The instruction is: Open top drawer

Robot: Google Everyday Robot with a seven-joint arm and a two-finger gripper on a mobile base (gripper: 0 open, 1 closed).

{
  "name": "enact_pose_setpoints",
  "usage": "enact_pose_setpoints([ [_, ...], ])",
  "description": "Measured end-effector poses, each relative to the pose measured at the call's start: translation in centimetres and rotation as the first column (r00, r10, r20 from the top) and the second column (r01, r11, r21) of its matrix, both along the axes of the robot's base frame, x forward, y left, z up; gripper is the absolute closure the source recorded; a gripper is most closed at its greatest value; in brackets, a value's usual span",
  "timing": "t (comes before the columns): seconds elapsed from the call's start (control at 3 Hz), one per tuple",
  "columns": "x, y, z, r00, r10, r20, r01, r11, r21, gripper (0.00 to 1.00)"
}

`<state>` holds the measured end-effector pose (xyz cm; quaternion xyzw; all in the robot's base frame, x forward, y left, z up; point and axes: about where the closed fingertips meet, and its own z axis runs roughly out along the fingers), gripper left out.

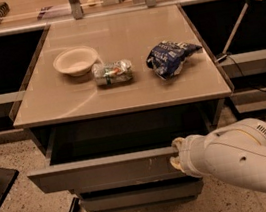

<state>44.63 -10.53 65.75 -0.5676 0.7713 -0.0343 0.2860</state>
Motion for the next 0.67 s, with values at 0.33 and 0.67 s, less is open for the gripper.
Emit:
enact_pose_setpoints([
  [0.33,0.06,0.02,0.53,1.0,0.0,0.0,0.0,1.0,0.0,1.0],
  [0.67,-0.56,0.11,1.01,0.9998,0.005,0.019,-0.005,1.0,0.001,1.0],
])
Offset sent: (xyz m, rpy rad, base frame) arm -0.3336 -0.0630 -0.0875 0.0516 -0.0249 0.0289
